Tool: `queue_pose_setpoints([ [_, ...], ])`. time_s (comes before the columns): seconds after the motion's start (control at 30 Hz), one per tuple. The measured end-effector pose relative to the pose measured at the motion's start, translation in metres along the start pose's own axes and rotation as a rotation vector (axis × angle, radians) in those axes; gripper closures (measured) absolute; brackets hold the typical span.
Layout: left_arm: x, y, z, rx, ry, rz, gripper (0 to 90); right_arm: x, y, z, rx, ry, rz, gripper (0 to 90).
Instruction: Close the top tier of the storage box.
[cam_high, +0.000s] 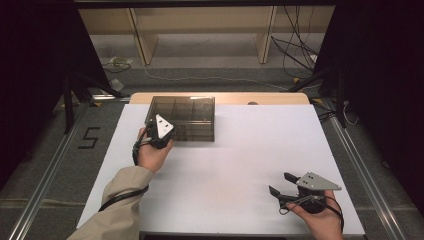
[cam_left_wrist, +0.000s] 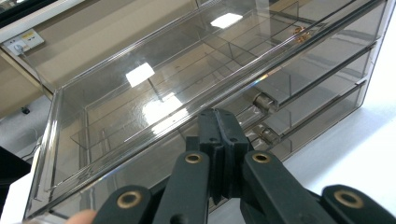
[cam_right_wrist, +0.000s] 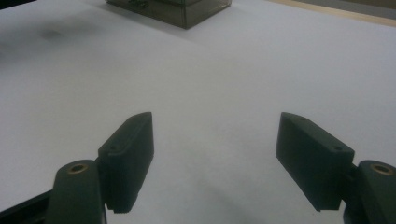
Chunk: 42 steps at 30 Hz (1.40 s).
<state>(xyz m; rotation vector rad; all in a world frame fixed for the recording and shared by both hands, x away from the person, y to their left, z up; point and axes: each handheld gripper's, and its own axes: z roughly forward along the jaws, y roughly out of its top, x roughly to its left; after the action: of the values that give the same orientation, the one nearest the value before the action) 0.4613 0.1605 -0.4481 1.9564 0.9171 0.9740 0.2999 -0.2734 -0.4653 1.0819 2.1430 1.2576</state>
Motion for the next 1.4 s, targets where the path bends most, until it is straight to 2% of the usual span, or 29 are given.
queue_pose_setpoints([
  [0.17,0.000,-0.001,-0.002,-0.004,-0.002,-0.007,89.3,0.000,0.000,0.000,-0.001,-0.001,0.000,28.4],
  [0.37,0.001,-0.005,-0.014,0.014,-0.002,-0.033,81.1,-0.001,0.000,-0.001,-0.001,-0.003,-0.001,28.4],
  [0.47,0.003,-0.008,-0.025,0.006,-0.017,-0.059,75.7,0.000,0.000,-0.001,-0.001,-0.003,0.001,28.4],
  [0.57,0.003,-0.011,-0.035,-0.006,-0.045,-0.082,68.1,0.000,0.000,-0.001,0.001,-0.002,0.000,28.5],
  [0.7,0.003,-0.016,-0.046,-0.012,-0.118,-0.135,53.8,0.001,0.000,-0.001,0.002,-0.001,-0.001,28.5],
  [0.83,0.004,-0.020,-0.055,-0.013,-0.174,-0.184,41.6,0.001,0.000,-0.001,0.000,-0.001,-0.002,28.5],
  [0.9,0.002,-0.022,-0.060,-0.014,-0.195,-0.183,36.7,0.000,0.000,-0.001,0.000,0.000,-0.002,28.5],
  [0.97,0.001,-0.025,-0.064,-0.012,-0.208,-0.159,31.9,0.000,0.000,-0.001,-0.001,0.000,-0.002,28.4],
  [1.2,-0.005,-0.035,-0.080,-0.012,-0.259,-0.179,17.9,0.000,0.000,-0.001,0.000,0.001,-0.003,28.5],
  [1.4,-0.014,-0.047,-0.094,-0.005,-0.287,-0.205,15.3,0.001,0.000,-0.001,0.001,0.003,-0.004,28.5],
])
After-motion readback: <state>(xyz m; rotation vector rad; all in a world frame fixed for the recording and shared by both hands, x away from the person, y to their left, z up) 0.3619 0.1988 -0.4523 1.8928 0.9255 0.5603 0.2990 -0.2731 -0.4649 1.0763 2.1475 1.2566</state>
